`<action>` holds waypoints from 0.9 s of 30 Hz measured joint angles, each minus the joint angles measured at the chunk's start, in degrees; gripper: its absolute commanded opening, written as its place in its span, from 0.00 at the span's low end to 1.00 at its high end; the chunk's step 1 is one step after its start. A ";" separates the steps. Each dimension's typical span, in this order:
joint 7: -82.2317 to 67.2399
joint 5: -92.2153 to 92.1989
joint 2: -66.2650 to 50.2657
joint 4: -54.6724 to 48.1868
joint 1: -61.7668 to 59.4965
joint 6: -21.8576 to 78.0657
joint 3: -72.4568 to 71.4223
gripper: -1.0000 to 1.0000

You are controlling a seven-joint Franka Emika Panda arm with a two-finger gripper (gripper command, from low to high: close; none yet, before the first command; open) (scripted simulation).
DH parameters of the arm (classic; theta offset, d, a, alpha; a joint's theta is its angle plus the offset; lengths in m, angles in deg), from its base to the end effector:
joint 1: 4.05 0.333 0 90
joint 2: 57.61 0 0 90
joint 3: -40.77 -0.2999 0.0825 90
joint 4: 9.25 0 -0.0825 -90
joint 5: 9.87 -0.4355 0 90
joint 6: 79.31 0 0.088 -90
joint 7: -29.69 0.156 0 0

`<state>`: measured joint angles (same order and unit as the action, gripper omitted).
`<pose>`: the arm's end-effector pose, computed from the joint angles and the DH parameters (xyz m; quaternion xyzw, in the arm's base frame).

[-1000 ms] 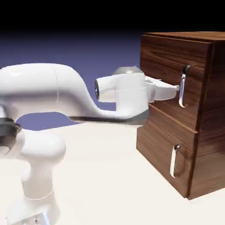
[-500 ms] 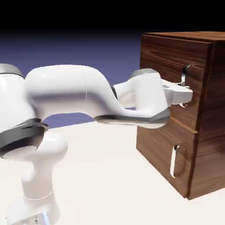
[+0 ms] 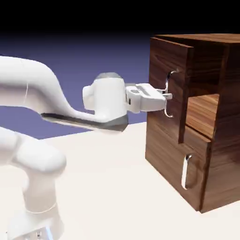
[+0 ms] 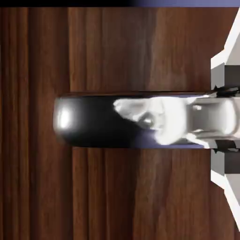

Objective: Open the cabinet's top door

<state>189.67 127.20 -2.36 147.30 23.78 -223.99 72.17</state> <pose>0.4444 -0.0218 0.4903 -0.6053 0.3649 -0.6868 0.1696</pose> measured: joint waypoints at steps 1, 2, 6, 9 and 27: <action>-1.02 -2.47 1.13 1.46 -1.23 1.24 -2.05 0.00; -2.00 -4.97 2.26 2.83 -2.31 2.48 -4.07 0.00; -5.72 -14.94 6.65 7.47 -5.12 7.56 -11.77 0.00; -8.12 -22.41 9.56 10.09 -5.99 11.55 -17.47 0.00; -12.51 -65.17 9.55 9.41 -1.36 42.11 -54.06 0.00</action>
<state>177.16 62.03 7.19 156.71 22.42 -181.89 18.11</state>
